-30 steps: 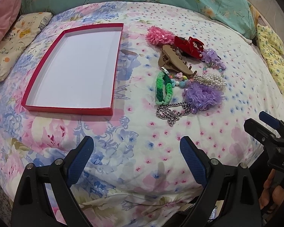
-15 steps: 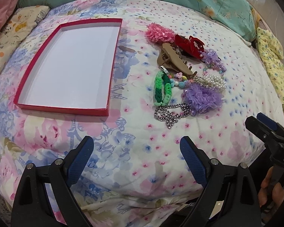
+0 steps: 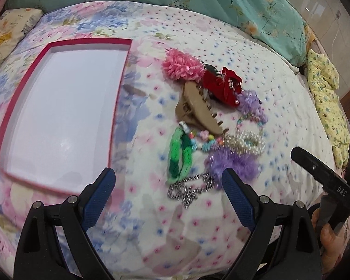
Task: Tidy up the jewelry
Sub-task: 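Grasp the tan claw clip with the left tool while the right tool grasps the pearl bracelet, then carry the claw clip and pearl bracelet into the red box and release both, then grasp the pink flower scrunchie with the left tool while the right tool grasps the red bow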
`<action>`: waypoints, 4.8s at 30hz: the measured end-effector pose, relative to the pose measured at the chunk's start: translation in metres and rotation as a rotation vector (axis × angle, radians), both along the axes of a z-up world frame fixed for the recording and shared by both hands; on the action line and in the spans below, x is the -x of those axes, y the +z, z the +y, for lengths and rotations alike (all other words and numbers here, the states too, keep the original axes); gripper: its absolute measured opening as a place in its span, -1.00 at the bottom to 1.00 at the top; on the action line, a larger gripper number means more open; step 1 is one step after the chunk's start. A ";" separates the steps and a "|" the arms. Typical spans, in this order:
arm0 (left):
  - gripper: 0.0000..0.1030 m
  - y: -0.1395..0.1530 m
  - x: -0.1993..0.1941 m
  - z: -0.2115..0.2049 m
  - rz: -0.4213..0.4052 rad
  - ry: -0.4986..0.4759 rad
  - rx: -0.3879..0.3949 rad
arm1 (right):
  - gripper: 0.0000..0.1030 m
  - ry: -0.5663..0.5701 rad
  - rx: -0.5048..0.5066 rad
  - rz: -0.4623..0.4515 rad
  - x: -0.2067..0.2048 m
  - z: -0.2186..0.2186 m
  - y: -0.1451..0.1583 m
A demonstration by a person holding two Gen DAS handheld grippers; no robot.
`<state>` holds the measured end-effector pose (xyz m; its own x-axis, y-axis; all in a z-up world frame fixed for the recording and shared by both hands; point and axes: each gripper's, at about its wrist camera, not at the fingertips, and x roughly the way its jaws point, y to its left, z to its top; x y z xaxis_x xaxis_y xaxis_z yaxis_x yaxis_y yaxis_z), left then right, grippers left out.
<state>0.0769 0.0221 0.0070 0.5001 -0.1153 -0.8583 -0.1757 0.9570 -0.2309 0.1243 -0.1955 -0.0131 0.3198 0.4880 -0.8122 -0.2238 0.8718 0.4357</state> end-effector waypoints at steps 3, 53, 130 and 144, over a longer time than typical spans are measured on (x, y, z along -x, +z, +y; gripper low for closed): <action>0.81 -0.001 -0.014 0.001 0.006 -0.004 0.017 | 0.91 -0.015 -0.013 0.002 -0.015 0.000 0.000; -0.04 0.007 -0.041 0.018 -0.072 -0.071 0.098 | -0.79 0.114 -0.064 -0.014 -0.028 0.039 0.009; 0.12 -0.030 -0.122 0.213 0.005 0.196 -0.113 | -0.28 0.339 -0.175 0.089 -0.137 0.322 -0.056; 0.45 0.009 -0.081 0.193 -0.052 0.222 -0.103 | -0.13 0.275 -0.213 0.031 -0.112 0.251 -0.011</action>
<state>0.1577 0.2154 0.0157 0.5467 0.0897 -0.8325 -0.3752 0.9151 -0.1478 0.2362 0.0553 -0.0243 0.1297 0.7121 -0.6900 -0.4218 0.6694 0.6116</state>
